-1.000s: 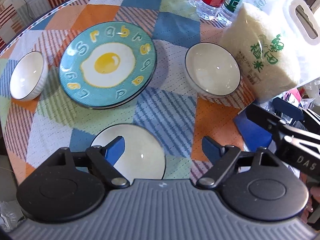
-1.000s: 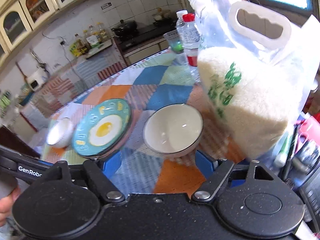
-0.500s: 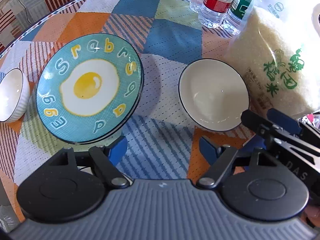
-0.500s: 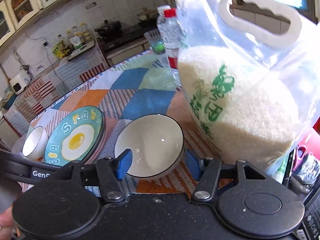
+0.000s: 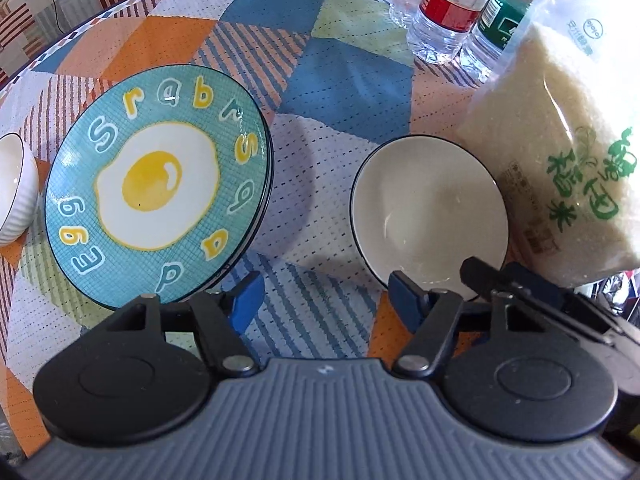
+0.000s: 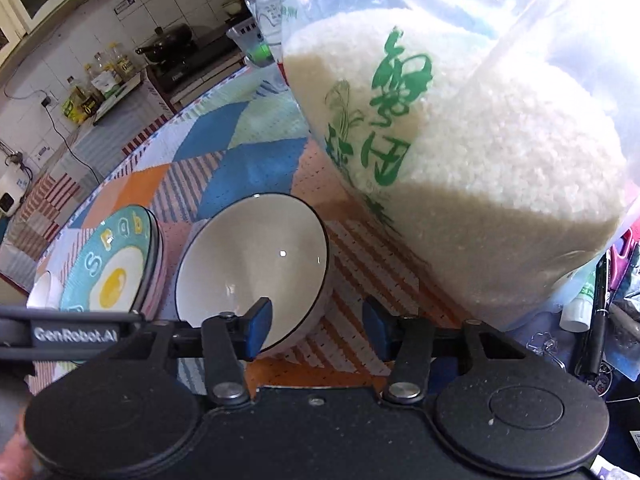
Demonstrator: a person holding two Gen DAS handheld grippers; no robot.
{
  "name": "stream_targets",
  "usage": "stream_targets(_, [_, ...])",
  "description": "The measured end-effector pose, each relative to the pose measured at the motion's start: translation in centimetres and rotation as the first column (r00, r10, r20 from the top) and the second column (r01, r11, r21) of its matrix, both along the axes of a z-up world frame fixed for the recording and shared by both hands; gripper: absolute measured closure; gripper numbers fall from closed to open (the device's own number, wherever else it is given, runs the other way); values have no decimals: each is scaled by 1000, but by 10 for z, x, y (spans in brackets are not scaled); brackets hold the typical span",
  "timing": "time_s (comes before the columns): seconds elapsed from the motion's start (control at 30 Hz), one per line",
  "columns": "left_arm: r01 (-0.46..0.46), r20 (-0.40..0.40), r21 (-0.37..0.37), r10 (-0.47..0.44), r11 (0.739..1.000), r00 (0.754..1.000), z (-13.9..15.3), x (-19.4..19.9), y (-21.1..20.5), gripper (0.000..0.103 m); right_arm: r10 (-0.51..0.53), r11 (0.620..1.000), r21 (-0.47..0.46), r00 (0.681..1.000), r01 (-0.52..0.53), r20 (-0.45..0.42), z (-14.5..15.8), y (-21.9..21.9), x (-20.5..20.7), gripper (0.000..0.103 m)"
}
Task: Organize plates and bowls
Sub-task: 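Close the left gripper on the second bowl rim and lift it, then lower the second bowl into the first bowl and open the left gripper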
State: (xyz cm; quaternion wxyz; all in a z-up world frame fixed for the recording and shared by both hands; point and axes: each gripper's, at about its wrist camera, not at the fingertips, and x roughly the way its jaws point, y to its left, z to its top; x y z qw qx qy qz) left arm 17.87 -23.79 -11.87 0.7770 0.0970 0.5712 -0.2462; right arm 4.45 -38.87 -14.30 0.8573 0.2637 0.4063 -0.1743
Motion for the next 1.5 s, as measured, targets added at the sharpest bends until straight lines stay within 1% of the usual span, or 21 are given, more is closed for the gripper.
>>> stream_targets(0.07, [0, -4, -10, 0, 1000, 1000, 0, 0, 0, 42, 7, 1000, -13, 1000, -7, -8, -3, 3, 3, 61])
stream_targets(0.1, [1, -4, -13, -1, 1000, 1000, 1, 0, -1, 45, 10, 1000, -11, 1000, -10, -3, -5, 4, 4, 63])
stream_targets(0.2, [6, 4, -19, -6, 1000, 1000, 1, -2, -3, 51, 6, 1000, 12, 1000, -6, 3, -8, 5, 8, 74])
stream_targets(0.23, [9, 9, -22, -9, 1000, 1000, 1, -2, -4, 55, 1, 1000, 10, 1000, 0, -1, -8, 5, 9, 74])
stream_targets(0.3, [4, 14, -23, -4, 1000, 1000, 0, -1, -6, 58, -2, 1000, -4, 1000, 1, -13, -8, 6, 12, 76])
stream_targets(0.43, [-2, 25, -12, 2, 1000, 1000, -5, 2, -11, 63, -2, 999, -36, 999, 1, -34, -7, 5, 16, 86])
stream_targets(0.5, [-6, 31, -5, 6, 1000, 999, -9, 2, -13, 67, -6, 999, -37, 999, 5, -35, -8, 2, 16, 90])
stream_targets(0.57, [-4, 38, -6, 5, 1000, 999, -14, 2, -14, 74, -11, 999, -32, 999, 10, -37, -10, -1, 15, 93])
stream_targets(0.6, [4, 30, -13, -3, 1000, 1000, -17, 2, -14, 84, -12, 999, -32, 999, 10, -40, -10, -2, 15, 94])
stream_targets(0.63, [17, 6, -32, -16, 999, 1000, -20, 2, -15, 94, -13, 999, -33, 999, 11, -43, -11, -2, 15, 95])
stream_targets(0.67, [11, -4, -31, -11, 999, 1000, -21, 0, -14, 93, -13, 1000, -27, 999, 12, -42, -11, -3, 15, 95])
stream_targets(0.8, [29, 5, -9, -29, 1000, 1000, -19, -8, -14, 93, -1, 1000, -29, 998, -1, -67, -8, 0, 16, 94])
stream_targets(0.93, [27, 7, -3, -27, 1000, 1000, -8, -18, -5, 93, 18, 999, -26, 998, -20, -68, -1, 5, 13, 94])
stream_targets(1.27, [24, -5, -22, -24, 999, 1000, 32, -44, 36, 92, 84, 996, -15, 995, -85, -58, 34, 32, -10, 94])
stream_targets(1.37, [24, -2, -23, -24, 999, 1000, 41, -53, 50, 92, 112, 993, -32, 992, -114, -52, 46, 46, -16, 94])
stream_targets(1.5, [4, -6, -42, -4, 999, 1000, 52, -62, 69, 92, 145, 988, -53, 989, -147, -39, 61, 63, -26, 93])
